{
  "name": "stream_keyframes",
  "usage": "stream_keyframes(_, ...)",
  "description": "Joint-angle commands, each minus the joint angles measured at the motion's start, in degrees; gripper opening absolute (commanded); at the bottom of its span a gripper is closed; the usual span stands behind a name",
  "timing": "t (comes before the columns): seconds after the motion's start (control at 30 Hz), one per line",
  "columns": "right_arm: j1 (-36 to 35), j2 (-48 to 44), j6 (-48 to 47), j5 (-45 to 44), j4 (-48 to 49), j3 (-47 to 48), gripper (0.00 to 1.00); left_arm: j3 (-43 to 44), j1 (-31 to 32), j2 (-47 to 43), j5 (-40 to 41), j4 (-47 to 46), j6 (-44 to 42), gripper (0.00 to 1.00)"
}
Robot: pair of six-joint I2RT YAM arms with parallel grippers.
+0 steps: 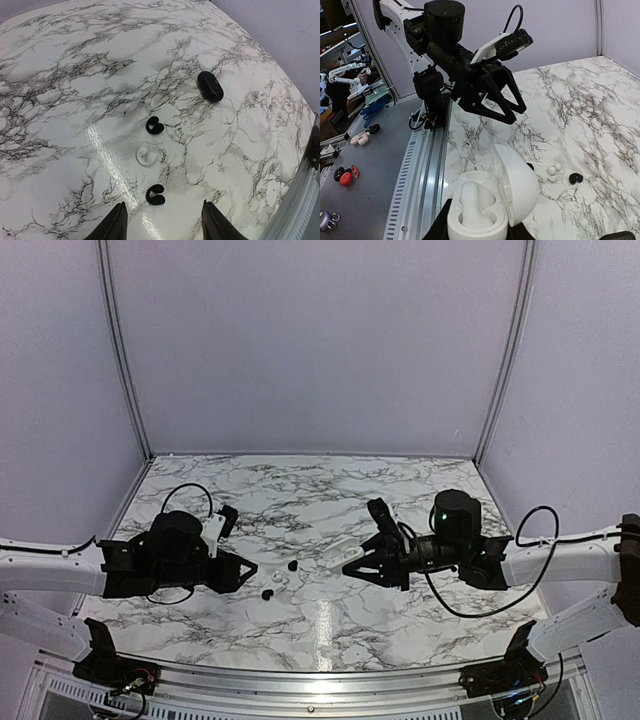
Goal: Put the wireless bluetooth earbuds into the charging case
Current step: Adjust the left earbud at the center of the board.
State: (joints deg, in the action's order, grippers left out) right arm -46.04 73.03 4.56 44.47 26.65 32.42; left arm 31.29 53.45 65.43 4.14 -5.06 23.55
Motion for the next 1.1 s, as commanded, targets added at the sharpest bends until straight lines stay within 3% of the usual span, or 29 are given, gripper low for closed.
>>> stream_keyframes(0.0,0.4,-2.1,-0.5,-0.5,-0.7,1.8,0.0,-1.2,-0.5,1.5,0.5,0.0,3.2,0.5)
stream_keyframes(0.43,0.5,-3.5,-1.7,-0.4,-1.0,0.3,0.0,5.7,-3.3,15.8,-0.2,-1.7,3.2,0.3)
stream_keyframes(0.73,0.0,-8.5,-6.3,0.7,-2.1,-1.2,0.0,8.8,-3.8,22.5,0.2,-4.0,7.6,0.28)
stream_keyframes(1.07,-0.6,-8.3,-6.9,0.7,-1.9,-2.0,0.0,10.4,-4.1,26.2,-0.4,-4.7,5.3,0.25)
